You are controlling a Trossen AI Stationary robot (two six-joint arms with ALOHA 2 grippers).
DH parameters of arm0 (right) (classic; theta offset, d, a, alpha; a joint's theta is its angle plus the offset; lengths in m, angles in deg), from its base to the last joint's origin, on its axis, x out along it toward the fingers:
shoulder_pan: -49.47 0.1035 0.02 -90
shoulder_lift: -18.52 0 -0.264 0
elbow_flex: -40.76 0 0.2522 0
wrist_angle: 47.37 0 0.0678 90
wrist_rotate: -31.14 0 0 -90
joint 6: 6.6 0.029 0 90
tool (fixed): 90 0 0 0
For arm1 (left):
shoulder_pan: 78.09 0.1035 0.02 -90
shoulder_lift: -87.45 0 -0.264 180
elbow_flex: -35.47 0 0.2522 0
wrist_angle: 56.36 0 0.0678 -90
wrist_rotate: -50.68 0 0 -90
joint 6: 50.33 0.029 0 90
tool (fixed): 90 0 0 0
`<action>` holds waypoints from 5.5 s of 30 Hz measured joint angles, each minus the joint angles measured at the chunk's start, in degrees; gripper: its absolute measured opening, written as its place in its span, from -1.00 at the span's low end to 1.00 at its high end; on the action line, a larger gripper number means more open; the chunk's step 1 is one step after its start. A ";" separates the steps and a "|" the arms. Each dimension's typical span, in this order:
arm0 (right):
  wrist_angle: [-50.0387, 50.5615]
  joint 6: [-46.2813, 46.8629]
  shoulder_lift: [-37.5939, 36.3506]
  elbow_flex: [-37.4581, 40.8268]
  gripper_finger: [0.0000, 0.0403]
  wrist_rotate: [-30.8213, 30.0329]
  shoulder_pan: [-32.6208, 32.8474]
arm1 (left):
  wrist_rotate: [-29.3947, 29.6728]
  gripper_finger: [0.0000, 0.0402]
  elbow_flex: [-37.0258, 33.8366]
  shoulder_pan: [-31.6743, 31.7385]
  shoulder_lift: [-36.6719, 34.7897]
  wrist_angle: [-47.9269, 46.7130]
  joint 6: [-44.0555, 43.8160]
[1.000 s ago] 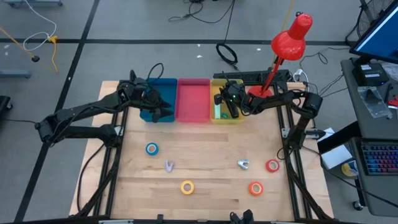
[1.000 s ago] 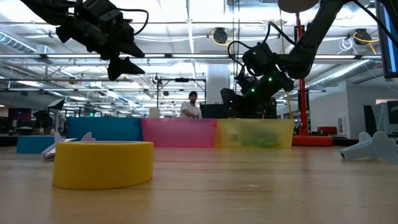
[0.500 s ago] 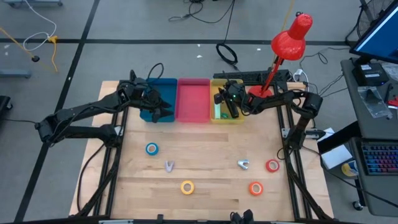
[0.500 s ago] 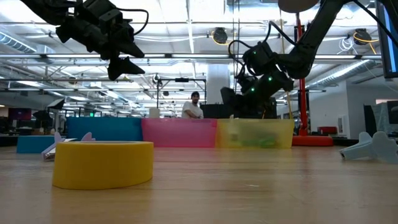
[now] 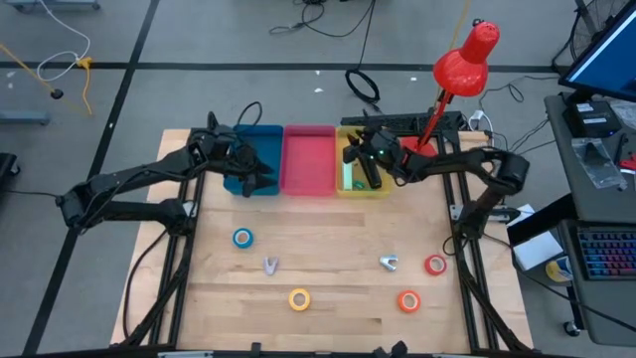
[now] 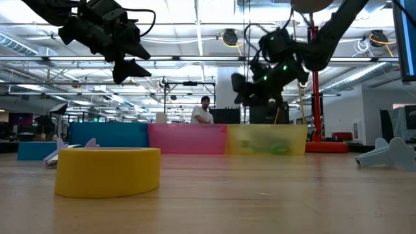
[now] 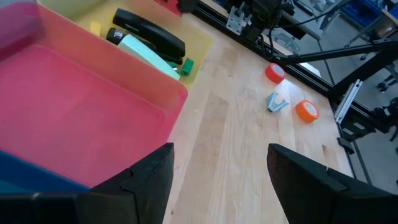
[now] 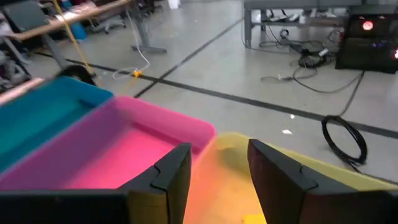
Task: Pick and place Stapler, Stapler remover, tape
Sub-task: Put the blue tape into the red bin
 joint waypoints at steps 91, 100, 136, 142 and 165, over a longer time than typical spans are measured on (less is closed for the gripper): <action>-24.91 13.81 -51.83 44.55 -0.34 28.28 10.40 | 27.03 0.28 0.15 -46.13 20.61 -31.15 -52.23; -24.92 13.84 -51.84 44.55 -0.34 28.20 10.40 | 27.97 -0.05 0.32 -47.83 24.30 -31.73 -50.90; -8.26 -8.51 -39.97 25.11 -0.34 31.32 16.42 | 32.07 -0.83 2.69 -33.99 1.10 17.83 -41.66; -7.75 -17.44 -33.13 19.36 -0.29 31.35 17.28 | 29.74 -0.83 2.69 -32.30 2.97 27.43 -42.05; -7.62 -22.25 -18.79 3.18 0.30 32.24 18.27 | 25.84 -0.83 2.71 -31.04 16.92 52.49 -52.13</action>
